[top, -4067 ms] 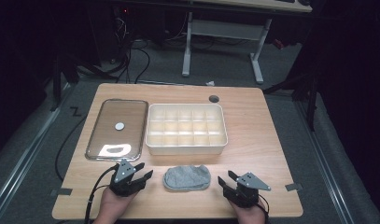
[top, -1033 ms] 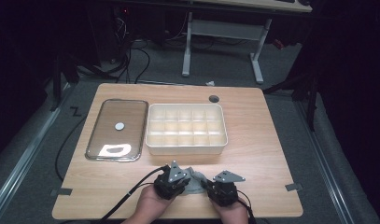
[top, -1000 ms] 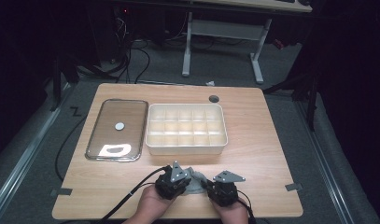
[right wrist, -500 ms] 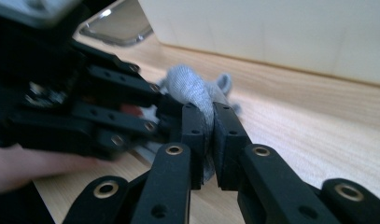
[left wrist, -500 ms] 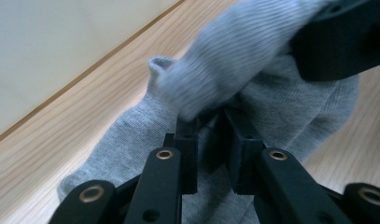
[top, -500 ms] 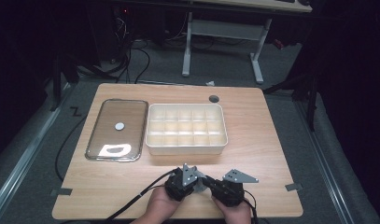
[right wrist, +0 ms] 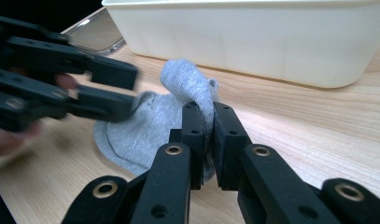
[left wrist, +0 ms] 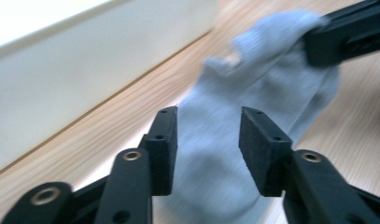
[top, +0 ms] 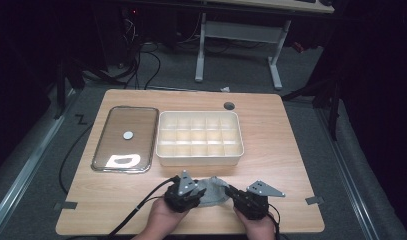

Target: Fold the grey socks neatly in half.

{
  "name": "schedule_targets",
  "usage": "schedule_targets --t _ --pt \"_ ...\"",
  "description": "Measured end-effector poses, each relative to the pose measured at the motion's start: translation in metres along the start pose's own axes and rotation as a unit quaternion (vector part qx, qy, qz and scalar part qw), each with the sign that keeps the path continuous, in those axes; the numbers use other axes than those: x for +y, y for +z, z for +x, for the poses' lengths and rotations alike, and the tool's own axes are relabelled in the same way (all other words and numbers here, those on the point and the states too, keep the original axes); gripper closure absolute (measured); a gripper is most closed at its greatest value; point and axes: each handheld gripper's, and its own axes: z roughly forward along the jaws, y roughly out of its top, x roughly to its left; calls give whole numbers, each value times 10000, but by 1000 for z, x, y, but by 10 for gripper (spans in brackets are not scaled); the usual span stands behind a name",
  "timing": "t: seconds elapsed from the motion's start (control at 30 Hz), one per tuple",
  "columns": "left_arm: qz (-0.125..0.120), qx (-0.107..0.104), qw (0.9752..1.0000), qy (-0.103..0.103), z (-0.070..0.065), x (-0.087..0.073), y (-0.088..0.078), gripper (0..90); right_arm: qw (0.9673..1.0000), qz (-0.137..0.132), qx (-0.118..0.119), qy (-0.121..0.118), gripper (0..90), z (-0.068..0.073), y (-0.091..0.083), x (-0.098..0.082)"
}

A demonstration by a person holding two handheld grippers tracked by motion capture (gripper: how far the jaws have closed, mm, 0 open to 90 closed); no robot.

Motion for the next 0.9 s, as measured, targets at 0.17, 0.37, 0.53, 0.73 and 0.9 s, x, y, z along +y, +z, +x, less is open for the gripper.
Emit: schedule_targets --t 0.17,0.37,0.53,0.73,0.9 --pt "118 13 9998 -129 14 -21 -13 655 9999 26 -63 -111 846 3 1 1" --pt "434 148 9989 91 19 -31 -2 787 9988 104 -266 -387 842 11 3 10" --pt "369 92 9991 204 17 -33 -2 820 9967 259 -513 -568 842 18 2 19" --pt "347 -47 9989 295 16 -33 -1 820 9924 490 -750 -845 842 34 9 28" --pt "348 -120 9989 306 16 -33 -1 836 9903 609 -776 -977 842 47 18 33"
